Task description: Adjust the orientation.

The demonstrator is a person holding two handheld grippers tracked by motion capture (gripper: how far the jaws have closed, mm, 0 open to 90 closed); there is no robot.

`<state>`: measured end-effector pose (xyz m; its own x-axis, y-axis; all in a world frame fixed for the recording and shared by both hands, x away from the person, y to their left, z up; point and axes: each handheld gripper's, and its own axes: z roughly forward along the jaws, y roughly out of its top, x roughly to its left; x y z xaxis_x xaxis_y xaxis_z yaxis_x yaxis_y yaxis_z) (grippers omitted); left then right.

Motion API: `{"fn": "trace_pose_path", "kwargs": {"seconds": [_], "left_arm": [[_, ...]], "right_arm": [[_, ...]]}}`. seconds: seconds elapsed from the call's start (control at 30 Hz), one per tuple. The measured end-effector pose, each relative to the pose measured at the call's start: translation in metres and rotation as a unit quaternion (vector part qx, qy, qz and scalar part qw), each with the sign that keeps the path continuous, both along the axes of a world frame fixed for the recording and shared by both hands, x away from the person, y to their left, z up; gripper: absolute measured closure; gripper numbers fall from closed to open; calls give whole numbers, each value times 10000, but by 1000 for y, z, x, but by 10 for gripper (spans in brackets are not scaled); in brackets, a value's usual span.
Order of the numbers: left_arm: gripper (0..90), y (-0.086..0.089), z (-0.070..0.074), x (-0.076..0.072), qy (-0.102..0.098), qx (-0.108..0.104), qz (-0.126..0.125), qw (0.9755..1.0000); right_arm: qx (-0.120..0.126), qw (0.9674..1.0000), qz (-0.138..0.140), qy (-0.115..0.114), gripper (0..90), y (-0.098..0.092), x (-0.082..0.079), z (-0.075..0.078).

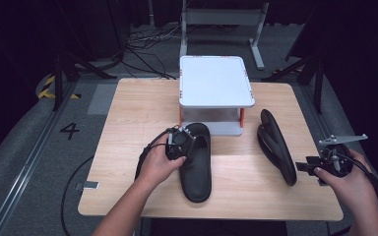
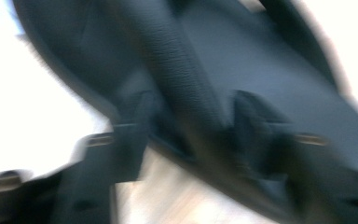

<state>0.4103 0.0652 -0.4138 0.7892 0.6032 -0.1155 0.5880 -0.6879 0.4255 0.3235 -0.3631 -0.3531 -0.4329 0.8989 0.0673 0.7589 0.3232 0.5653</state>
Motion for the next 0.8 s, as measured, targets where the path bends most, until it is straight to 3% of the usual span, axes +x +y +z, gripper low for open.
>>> {"fn": "trace_pose_path", "kwargs": {"seconds": [0.07, 0.2, 0.3, 0.37, 0.43, 0.5, 0.7, 0.8], "left_arm": [[574, -5, -1, -3, -51, 151, -32, 9999], [590, -15, 0, -11, -29, 158, -191, 9997], [609, -22, -1, -18, 127, 129, -179, 9997], [613, -24, -2, -21, 369, 95, -17, 9993], [605, -24, 0, -21, 466, 31, 129, 9988], [571, -22, -1, -22, 664, 47, 203, 9976], [467, -22, -1, -29, 847, 42, 304, 9959], [397, -23, 2, -32, 976, -114, 324, 9946]], "right_arm": [[-2, 10000, 17, -3, 508, 1, 0, 0], [-21, 10000, 42, 6, 506, 3, 1, 0], [-15, 10000, 52, 28, 506, 4, 1, -1], [-19, 10000, 61, 23, 506, 4, 1, -2], [-20, 10000, 64, 18, 505, 5, 1, -2], [-39, 10000, 77, 27, 505, 5, 1, -2], [-38, 10000, 79, 10, 505, 5, 1, -2], [-48, 9999, 103, 24, 505, 7, 2, -2]]}}
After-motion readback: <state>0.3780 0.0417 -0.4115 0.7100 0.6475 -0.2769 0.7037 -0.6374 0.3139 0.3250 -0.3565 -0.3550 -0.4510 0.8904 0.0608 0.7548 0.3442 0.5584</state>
